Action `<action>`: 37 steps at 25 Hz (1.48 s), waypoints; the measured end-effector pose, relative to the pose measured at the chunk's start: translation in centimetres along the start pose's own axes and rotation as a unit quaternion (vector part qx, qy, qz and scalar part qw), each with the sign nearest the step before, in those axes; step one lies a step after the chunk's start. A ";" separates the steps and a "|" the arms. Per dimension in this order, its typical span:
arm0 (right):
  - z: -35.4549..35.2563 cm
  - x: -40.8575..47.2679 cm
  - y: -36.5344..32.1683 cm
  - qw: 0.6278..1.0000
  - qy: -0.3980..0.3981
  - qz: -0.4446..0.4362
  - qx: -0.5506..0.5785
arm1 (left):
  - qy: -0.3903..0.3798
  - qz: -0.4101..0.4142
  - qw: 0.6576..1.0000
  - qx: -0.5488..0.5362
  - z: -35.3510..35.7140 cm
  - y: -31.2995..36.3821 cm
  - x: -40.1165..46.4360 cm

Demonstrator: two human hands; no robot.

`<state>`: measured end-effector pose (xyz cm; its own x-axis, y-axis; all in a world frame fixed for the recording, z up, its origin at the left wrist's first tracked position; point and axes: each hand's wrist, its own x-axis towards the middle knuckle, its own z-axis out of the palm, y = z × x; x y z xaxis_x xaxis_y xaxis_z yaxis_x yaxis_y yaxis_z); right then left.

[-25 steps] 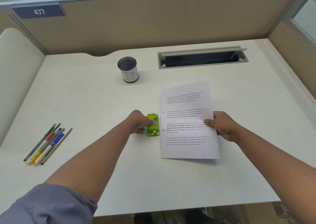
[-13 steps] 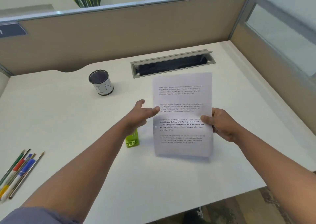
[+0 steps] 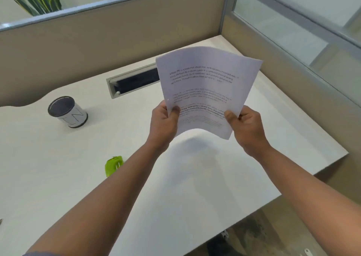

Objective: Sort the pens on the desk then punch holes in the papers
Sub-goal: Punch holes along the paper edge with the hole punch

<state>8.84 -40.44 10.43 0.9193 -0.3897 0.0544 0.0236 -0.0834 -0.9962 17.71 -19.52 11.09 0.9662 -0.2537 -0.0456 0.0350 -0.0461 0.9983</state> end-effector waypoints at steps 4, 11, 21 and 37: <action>-1.2 -0.1 1.1 0.999 0.028 0.004 -0.017 | 0.044 0.050 0.998 0.002 3.3 -1.1 -0.2; -2.1 -0.4 3.4 0.996 0.059 0.049 -0.052 | 0.069 0.038 0.996 0.051 5.6 -3.3 -0.6; -2.2 0.5 4.0 0.994 0.052 0.061 -0.077 | 0.059 0.013 0.998 0.035 5.6 -4.9 0.4; -4.1 1.5 3.6 0.997 0.008 0.064 -0.036 | 0.012 -0.076 0.997 -0.006 3.5 -5.0 1.9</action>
<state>8.71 -45.06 7.22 0.9066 -0.4160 -0.0705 -0.1212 -0.0968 -0.9879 18.46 -23.17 5.86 0.9552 -0.2213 -0.1964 0.1849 -0.0715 0.9801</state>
